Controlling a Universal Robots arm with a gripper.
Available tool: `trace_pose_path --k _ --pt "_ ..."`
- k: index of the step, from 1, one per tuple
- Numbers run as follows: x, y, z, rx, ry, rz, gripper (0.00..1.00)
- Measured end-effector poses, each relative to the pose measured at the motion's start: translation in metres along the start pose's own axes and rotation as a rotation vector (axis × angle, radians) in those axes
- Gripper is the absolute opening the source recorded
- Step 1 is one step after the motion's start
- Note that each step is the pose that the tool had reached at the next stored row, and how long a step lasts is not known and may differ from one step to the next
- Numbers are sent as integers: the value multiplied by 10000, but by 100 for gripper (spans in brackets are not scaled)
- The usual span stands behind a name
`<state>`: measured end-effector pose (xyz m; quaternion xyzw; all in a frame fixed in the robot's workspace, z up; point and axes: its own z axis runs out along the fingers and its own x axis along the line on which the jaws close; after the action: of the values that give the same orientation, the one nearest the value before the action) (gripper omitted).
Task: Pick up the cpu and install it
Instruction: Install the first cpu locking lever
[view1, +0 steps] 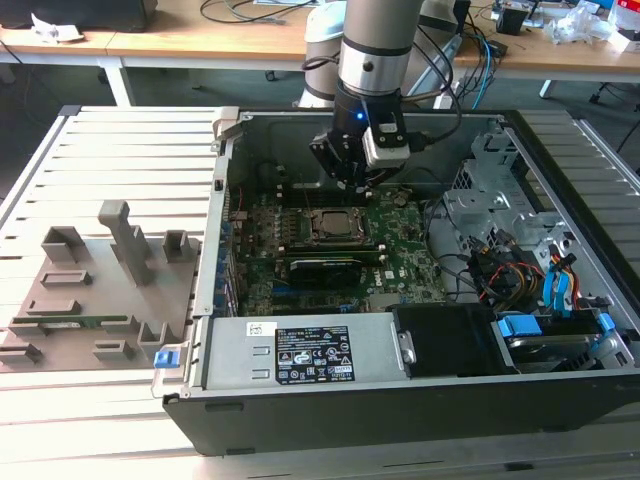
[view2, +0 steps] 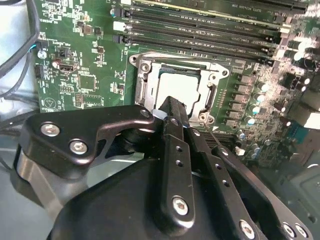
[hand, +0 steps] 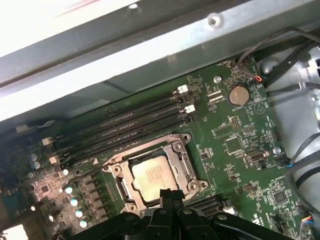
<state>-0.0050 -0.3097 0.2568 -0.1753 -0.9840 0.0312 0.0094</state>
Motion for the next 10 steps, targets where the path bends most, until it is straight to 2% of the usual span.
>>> trace_pose_path --k 6,10 --pt "0 0 0 4 -40 -619 11" --pt "0 0 0 9 -79 -1217 11"
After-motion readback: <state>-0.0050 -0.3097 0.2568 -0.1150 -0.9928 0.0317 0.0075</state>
